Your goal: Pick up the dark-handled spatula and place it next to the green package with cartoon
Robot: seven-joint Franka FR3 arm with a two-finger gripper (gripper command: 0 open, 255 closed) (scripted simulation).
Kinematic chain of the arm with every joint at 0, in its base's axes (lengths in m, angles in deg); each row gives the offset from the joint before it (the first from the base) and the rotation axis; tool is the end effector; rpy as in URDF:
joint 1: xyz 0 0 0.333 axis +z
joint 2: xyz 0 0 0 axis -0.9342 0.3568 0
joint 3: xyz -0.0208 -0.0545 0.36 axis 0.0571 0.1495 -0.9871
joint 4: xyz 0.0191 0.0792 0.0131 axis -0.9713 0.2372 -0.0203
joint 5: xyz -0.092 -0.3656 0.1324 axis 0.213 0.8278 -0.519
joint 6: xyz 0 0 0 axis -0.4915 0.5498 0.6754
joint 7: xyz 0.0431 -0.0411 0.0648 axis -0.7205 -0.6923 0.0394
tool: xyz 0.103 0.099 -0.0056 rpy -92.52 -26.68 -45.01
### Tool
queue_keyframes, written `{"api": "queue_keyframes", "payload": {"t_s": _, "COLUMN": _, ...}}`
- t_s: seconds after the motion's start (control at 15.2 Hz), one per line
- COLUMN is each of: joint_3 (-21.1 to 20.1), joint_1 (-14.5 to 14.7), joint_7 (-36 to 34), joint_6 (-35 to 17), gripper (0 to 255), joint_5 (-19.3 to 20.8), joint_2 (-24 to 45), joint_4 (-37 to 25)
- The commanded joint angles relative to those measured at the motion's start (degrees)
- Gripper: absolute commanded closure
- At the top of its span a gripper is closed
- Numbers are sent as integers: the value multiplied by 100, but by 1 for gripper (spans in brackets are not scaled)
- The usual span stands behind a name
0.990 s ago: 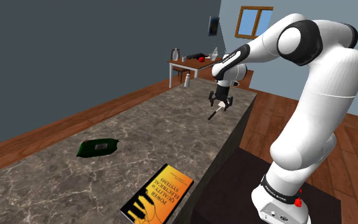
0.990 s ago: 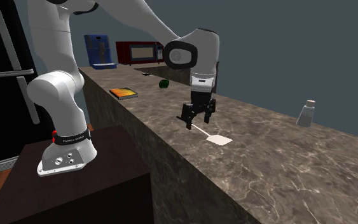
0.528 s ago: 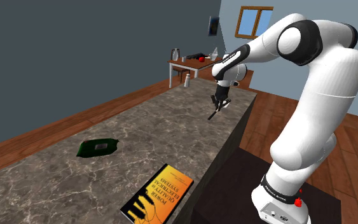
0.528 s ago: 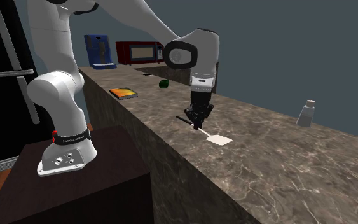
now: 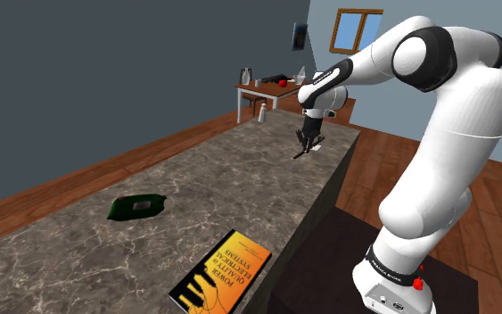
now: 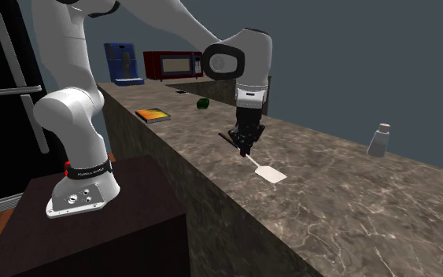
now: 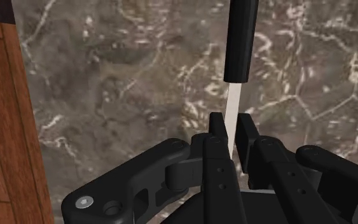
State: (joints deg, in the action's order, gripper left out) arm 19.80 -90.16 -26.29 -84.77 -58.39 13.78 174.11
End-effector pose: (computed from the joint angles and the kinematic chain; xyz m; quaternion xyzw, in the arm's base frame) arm 0.4600 -0.2983 0.3617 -0.7451 0.6662 0.0247 0.0219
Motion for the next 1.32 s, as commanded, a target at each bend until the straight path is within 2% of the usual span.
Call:
{"api": "queue_keyframes", "payload": {"t_s": 0.0, "joint_3": 4, "joint_1": 2, "joint_7": -29, "joint_6": 159, "gripper": 255, "joint_5": 35, "joint_2": -94, "joint_4": -68}}
{"api": "queue_keyframes", "payload": {"t_s": 1.25, "joint_3": 1, "joint_1": 13, "joint_7": -205, "joint_6": 1509, "gripper": 255, "joint_5": 216, "joint_2": -645, "joint_4": -886}}
